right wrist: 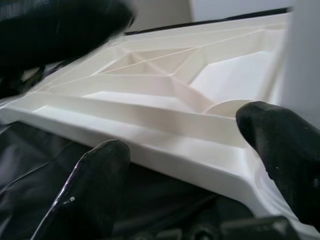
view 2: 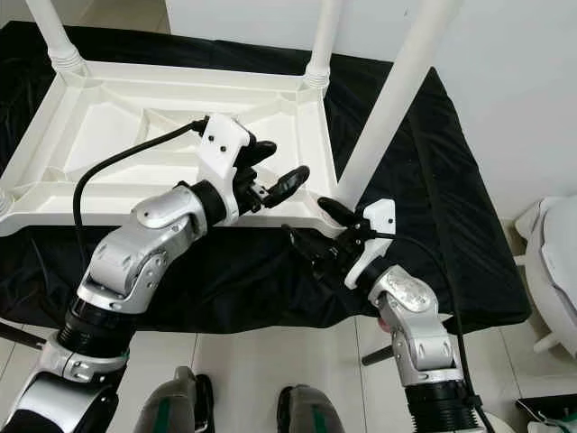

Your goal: Building children table

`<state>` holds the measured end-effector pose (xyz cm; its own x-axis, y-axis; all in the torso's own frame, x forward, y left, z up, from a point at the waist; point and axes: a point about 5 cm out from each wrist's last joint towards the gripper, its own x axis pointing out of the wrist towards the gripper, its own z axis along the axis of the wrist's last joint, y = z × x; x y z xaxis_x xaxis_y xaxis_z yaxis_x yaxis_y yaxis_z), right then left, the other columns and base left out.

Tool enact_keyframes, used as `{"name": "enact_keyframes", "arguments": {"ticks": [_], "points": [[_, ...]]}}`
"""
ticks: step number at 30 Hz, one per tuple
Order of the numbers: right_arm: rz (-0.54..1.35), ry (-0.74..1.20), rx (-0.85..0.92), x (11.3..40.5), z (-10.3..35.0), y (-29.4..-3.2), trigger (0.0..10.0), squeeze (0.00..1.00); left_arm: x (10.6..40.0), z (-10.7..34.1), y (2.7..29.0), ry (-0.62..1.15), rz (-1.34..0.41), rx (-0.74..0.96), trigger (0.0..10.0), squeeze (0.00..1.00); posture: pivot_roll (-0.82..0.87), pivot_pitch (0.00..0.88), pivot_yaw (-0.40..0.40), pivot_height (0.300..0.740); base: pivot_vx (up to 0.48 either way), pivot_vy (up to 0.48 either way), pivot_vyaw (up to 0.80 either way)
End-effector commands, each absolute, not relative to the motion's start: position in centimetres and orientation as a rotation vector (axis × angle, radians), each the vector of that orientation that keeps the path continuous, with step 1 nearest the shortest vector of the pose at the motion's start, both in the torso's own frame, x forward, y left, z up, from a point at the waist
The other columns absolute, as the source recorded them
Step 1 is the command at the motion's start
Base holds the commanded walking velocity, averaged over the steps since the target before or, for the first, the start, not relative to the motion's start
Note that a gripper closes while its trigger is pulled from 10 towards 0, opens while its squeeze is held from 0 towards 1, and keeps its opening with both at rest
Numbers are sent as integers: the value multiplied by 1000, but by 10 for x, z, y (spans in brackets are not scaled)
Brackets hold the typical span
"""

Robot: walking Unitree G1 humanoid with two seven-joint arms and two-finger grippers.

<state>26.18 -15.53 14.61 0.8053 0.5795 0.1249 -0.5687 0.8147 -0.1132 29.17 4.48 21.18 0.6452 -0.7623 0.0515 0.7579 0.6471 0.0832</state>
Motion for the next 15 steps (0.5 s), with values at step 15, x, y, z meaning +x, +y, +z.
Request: {"name": "enact_keyframes", "arguments": {"ticks": [15], "points": [[238,-186,-48,254,133,-164,10000,0,288,154,107,37,-400,30,10000,0,-137,99,-7,740,0,0,0]]}}
